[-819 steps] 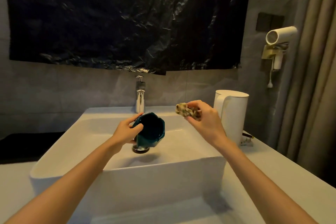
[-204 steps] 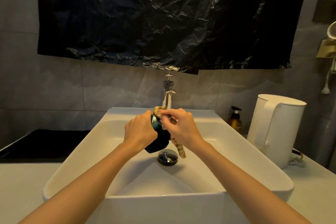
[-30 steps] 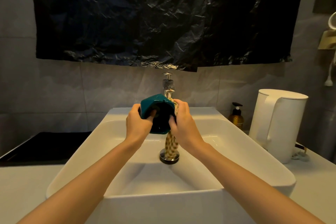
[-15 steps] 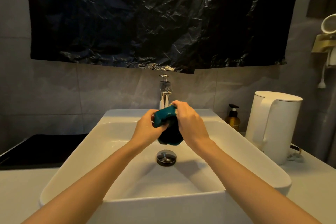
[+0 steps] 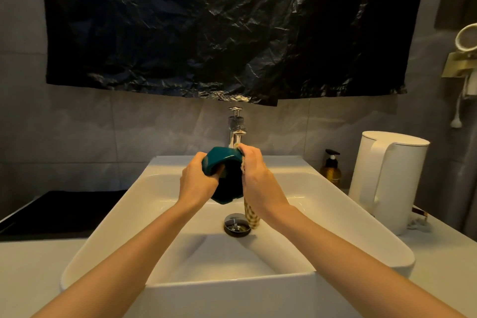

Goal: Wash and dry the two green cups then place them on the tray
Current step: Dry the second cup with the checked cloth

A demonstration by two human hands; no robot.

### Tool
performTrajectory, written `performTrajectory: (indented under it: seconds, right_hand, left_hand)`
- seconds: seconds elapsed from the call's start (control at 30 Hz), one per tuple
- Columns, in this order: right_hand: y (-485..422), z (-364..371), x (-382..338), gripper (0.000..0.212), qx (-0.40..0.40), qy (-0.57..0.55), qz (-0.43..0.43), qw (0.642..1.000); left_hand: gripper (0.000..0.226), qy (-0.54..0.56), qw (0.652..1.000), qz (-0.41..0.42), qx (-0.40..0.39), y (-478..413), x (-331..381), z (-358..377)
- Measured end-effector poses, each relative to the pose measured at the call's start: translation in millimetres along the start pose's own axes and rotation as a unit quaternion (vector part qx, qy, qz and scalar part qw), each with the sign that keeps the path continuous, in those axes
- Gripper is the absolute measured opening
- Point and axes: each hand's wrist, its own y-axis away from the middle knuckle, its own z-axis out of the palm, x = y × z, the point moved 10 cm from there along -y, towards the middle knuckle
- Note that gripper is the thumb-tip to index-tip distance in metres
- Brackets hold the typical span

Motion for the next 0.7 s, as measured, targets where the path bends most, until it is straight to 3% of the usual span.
performTrajectory:
  seconds: [0.13,0.27,0.47,0.53,0.7]
  right_hand:
    - [-6.3,-2.9,-8.5,0.057,0.011,0.046,-0.07,0.996]
    - [-0.9,1.3,4.0,0.042,-0.016,-0.051,0.031,0.998]
    - [8.0,25.0,4.6,0.052,-0.037,-0.148,0.099,0.983]
    - [9.9,34.7,8.2,0.051,-0.068,-0.194,0.138,0.969]
    - [19.5,57.1,22.5,0.023,-0.166,-0.288,0.257,0.908]
  left_hand:
    - [0.029,0.003,1.0,-0.006,-0.019,-1.7,-2.7,10.0]
    - [0.019,0.103,0.991,-0.084,0.008,-4.3,-18.5,1.9]
    - [0.016,0.249,0.951,-0.179,0.047,-2.6,-34.9,-2.3]
    - [0.018,0.236,0.956,-0.161,0.063,-4.3,-33.5,-7.4]
    - [0.016,0.193,0.973,-0.069,0.103,-7.3,-17.2,-26.2]
